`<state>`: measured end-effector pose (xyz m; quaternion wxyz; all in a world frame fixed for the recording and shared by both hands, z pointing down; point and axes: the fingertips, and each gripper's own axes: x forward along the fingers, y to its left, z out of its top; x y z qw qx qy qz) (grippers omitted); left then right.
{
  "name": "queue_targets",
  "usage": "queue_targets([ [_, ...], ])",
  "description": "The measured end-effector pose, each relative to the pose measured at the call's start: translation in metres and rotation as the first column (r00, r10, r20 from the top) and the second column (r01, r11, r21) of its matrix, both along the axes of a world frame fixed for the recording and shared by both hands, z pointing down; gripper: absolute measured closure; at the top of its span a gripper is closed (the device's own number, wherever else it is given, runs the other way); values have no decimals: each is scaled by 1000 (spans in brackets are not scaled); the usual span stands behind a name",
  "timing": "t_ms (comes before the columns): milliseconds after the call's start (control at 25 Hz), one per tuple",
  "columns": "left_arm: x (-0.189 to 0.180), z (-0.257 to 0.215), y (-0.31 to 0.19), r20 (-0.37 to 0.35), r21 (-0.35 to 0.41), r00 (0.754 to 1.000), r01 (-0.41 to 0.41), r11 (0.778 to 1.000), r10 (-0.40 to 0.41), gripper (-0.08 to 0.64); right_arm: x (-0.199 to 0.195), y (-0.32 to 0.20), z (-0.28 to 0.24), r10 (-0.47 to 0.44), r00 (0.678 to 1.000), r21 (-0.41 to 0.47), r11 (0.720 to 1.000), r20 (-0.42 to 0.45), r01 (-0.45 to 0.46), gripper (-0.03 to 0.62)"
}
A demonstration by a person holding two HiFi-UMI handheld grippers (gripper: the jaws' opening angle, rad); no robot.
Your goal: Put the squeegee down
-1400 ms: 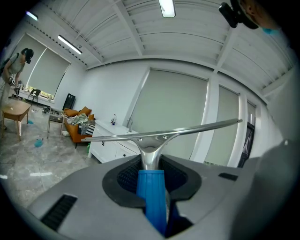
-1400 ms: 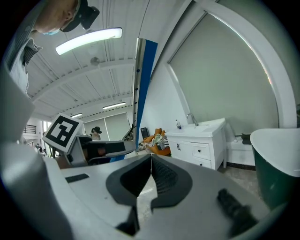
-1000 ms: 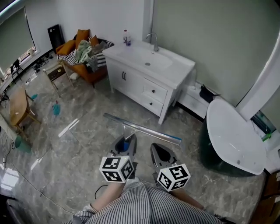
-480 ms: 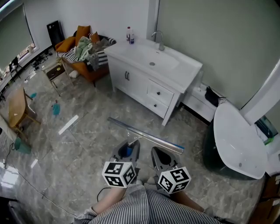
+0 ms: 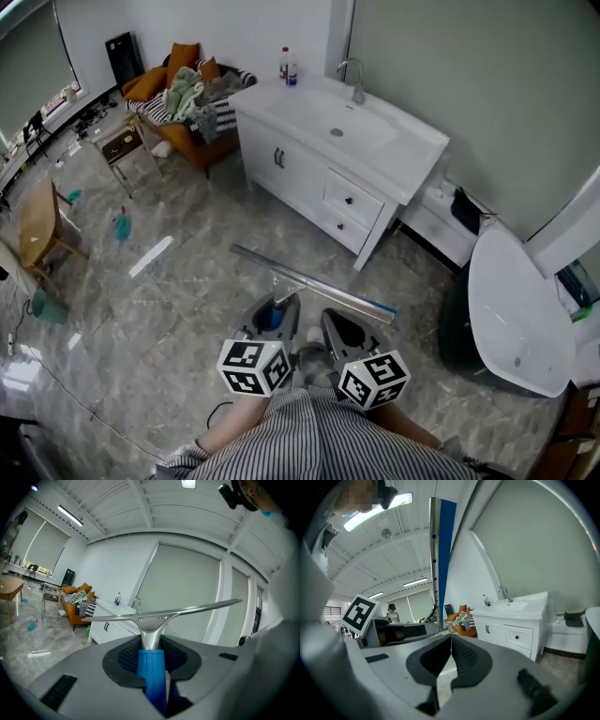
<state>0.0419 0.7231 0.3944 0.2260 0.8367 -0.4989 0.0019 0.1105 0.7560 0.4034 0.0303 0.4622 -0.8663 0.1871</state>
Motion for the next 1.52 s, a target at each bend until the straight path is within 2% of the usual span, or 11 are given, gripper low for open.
queue_targets([
  [320,5,-9,-94,-8,15,999,51,999,-51,458,17,-102,-8,-23,1000,6,1000,-12,23,575],
  [600,11,-20,-172,6,40,994,108,993,-108,458,22,-181,-19,-83,996,38,996,-11,83,575],
  [840,26,-28,-236,19,71,992,125,990,-127,457,33,-246,-30,-115,993,84,990,-3,115,575],
  [1000,29,-28,-262,20,77,988,149,986,-151,458,40,-273,-30,-129,992,88,988,2,129,575],
  [1200,24,-15,-281,32,48,980,192,980,-194,457,42,-293,-20,-150,989,69,986,14,149,575],
  [1520,28,-6,-301,42,18,979,201,979,-202,457,45,-315,-9,-146,989,36,989,25,145,575],
])
